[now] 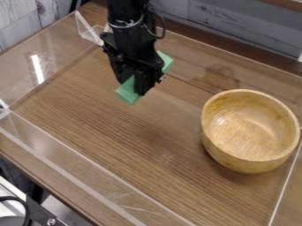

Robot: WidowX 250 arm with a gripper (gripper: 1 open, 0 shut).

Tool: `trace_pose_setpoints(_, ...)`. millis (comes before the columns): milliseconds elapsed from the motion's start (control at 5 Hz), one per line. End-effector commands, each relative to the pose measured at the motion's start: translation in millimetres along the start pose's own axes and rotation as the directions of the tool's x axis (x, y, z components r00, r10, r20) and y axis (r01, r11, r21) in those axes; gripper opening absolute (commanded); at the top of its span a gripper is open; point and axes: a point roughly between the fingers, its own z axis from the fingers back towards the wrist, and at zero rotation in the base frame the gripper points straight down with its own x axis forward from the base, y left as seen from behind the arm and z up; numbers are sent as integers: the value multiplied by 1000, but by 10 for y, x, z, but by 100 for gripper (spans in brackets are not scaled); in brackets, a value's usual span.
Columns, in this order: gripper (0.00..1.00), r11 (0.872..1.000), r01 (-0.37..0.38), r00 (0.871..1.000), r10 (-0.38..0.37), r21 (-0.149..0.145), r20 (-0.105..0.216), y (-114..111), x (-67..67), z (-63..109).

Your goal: Remove the green block from inside the brown bowl and put it on the table

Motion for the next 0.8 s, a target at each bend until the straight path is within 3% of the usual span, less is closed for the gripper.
trace_pose_setpoints(0,0,1000,-1,999,0,18,38,40,83,35)
trace_pose_setpoints(600,0,999,-30,999,30,14,19,100,86,-163)
